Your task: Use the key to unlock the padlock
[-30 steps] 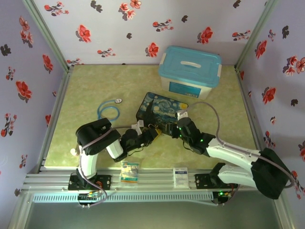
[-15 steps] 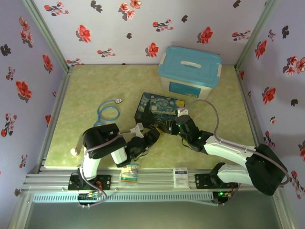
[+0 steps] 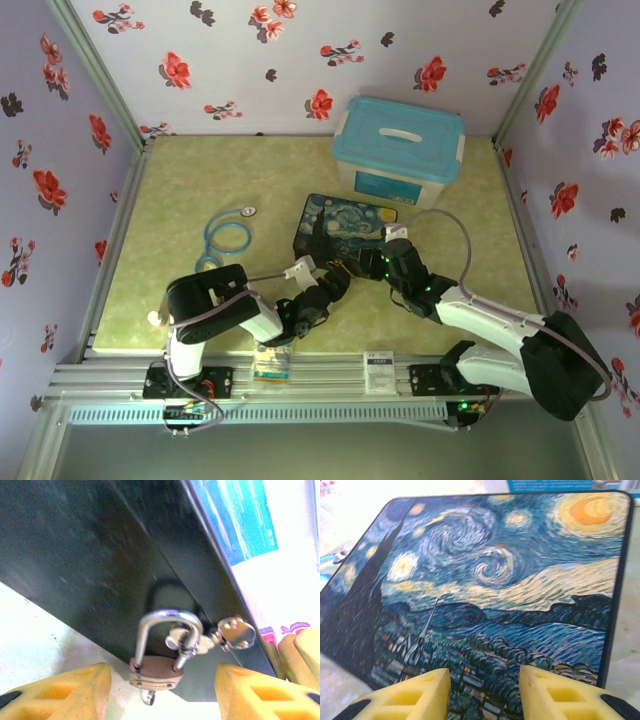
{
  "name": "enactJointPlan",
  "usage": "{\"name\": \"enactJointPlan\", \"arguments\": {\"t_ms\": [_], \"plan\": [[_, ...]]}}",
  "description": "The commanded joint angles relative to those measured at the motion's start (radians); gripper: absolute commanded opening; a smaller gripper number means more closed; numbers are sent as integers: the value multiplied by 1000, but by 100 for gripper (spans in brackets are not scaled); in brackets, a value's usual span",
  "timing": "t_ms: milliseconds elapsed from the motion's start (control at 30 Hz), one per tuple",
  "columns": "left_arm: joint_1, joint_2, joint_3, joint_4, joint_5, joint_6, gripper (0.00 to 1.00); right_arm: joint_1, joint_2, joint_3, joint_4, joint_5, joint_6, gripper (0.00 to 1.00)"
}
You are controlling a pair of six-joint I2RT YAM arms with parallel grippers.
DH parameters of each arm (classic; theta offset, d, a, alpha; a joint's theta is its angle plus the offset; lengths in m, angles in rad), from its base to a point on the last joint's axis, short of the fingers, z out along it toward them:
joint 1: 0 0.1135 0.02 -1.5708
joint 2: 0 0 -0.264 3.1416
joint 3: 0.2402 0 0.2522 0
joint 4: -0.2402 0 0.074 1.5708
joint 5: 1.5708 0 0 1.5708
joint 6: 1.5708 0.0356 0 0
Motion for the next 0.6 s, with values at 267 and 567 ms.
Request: {"name": "enactJointPlan", "arguments": {"t_ms": [267,567], "plan": [[-24,41,144,-579,-22,114,66,-112,-94,32,-142,-104,5,42],[-41,128,292,-674,30,93,64,-277,-97,37,-195,-116,50,43]]}}
